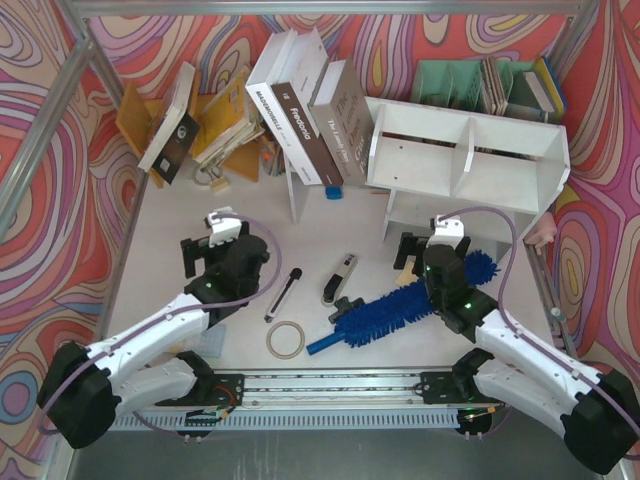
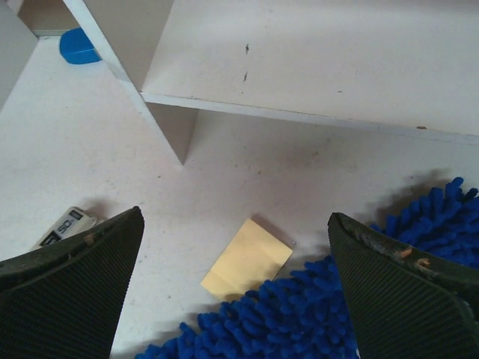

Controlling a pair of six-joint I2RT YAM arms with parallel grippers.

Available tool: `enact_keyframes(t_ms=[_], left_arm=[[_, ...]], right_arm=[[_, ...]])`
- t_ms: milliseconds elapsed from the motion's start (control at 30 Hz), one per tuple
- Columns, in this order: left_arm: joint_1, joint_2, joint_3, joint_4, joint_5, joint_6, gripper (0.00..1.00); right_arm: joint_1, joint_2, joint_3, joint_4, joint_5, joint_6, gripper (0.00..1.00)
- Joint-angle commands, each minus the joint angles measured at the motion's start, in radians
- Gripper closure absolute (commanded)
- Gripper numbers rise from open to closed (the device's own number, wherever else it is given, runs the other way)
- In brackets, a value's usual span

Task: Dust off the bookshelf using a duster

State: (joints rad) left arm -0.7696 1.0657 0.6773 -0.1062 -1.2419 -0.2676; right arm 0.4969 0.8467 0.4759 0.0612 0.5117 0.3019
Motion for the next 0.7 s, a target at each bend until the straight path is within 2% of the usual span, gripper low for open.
enact_keyframes(t_ms=[0, 233, 333, 433, 600, 667], left_arm=[[0.115, -0.045, -0.164, 0.358, 0.05, 0.136, 0.02], [0.319, 0.001, -0.341, 0.638, 0.262, 0.221, 0.02], [0.397, 0.064, -0.398, 0.762, 0.377, 0.22, 0.02], [0.469, 0.142, -0.459, 0.939, 0.466, 0.226, 0.02], [0.582, 0.214, -0.455, 1.049, 0.662, 0.202, 0.02], [0.598, 0.233, -0.426, 1.016, 0.685, 0.203, 0.02]], right_arm=[[-0.002, 0.054, -0.053, 0.228, 0.089, -0.106, 0.01], [-0.007, 0.233, -0.121, 0.513, 0.255, -0.227, 0.01], [-0.04, 0.313, -0.137, 0.591, 0.26, -0.243, 0.01], [-0.059, 0.376, -0.18, 0.745, 0.292, -0.28, 0.01], [-0.102, 0.485, -0.245, 0.974, 0.235, -0.332, 0.01], [-0.113, 0.517, -0.259, 1.033, 0.209, -0.351, 0.01]])
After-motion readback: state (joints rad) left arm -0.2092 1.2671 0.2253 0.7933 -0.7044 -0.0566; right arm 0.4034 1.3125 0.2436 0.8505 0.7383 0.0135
